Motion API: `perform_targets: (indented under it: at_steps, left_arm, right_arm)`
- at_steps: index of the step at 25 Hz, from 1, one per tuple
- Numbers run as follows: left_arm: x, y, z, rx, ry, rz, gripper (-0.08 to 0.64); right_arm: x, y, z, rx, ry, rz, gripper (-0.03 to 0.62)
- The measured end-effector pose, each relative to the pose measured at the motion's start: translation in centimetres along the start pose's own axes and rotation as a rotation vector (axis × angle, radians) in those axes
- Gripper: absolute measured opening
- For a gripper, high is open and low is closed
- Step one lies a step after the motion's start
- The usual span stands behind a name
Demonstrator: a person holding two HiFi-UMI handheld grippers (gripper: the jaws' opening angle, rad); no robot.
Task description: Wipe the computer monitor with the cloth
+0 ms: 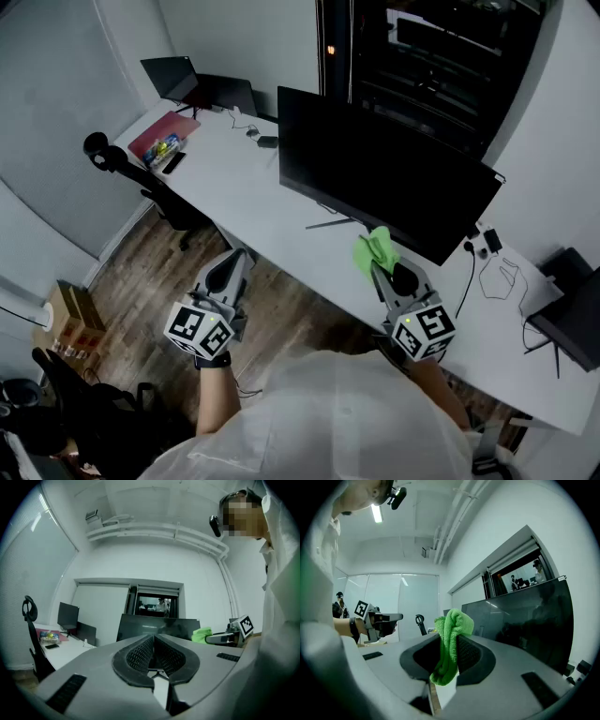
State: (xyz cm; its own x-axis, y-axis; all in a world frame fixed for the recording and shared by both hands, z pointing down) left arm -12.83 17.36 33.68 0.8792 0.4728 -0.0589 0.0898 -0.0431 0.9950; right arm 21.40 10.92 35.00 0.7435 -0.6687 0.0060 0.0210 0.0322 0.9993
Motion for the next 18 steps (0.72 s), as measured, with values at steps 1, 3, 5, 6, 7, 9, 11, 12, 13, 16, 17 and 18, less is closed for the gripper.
perform_targets:
  at_steps: [1,3,5,6,7,9,11,12,13,16,17,18]
  left_arm:
    - [0.2,0.0,0.1,0.001,0.002,0.002,0.021]
    - [0.4,0.0,0.3,0.002,0.006,0.006,0.021]
    - [0.5,-0.1,0.5,0.002,0.007,0.006,0.021]
    - [0.6,-0.1,0.5,0.001,0.005,0.005,0.021]
    - [0.6,-0.1,0.5,0.0,0.004,0.004,0.021]
    - [0.6,0.1,0.5,-0.001,0.004,0.003,0.021]
    - [0.6,0.2,0.6,-0.004,0.001,-0.004,0.021]
    - [0.6,0.3,0.7,-0.006,0.003,-0.005,0.021]
    - [0.7,0.4,0.8,-0.008,0.007,-0.006,0.021]
    - [0.9,0.5,1.3,-0.007,0.017,-0.005,0.021]
    - [1.0,0.4,1.5,-0.007,0.022,-0.004,0.021]
    - [0.9,0.4,1.7,-0.008,0.028,-0.004,0.021]
  right_arm:
    - [0.1,0.0,-0.1,0.0,-0.001,-0.005,0.071]
    - [0.3,0.0,-0.3,0.001,0.0,-0.012,0.071]
    - [0.4,-0.1,-0.3,0.005,0.002,-0.014,0.071]
    - [0.5,-0.1,-0.3,0.007,0.003,-0.015,0.071]
    - [0.5,-0.1,-0.4,0.009,0.003,-0.016,0.071]
    - [0.6,-0.2,-0.4,0.012,0.003,-0.019,0.071]
    - [0.6,-0.1,-0.5,0.008,0.005,-0.02,0.071]
    - [0.7,0.0,-0.6,0.004,0.008,-0.017,0.071]
    - [0.8,0.1,-0.7,0.001,0.01,-0.012,0.071]
    - [1.3,0.1,-0.9,0.016,0.003,0.011,0.071]
    - [1.4,0.0,-0.8,0.026,-0.002,0.024,0.071]
    - [1.4,-0.1,-0.7,0.033,-0.006,0.036,0.071]
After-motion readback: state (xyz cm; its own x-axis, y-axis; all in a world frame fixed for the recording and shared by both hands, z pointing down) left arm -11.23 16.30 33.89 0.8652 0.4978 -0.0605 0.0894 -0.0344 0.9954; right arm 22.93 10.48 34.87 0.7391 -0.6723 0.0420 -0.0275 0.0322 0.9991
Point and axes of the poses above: the fingertips, and each gripper's own axes: z forward along the fingers, x to its right, y out of its underside, the point moved 9 cm from there along -z, backward along the fingers, and after that the axes turned 5 degrees about y, right-handed, at the moved point
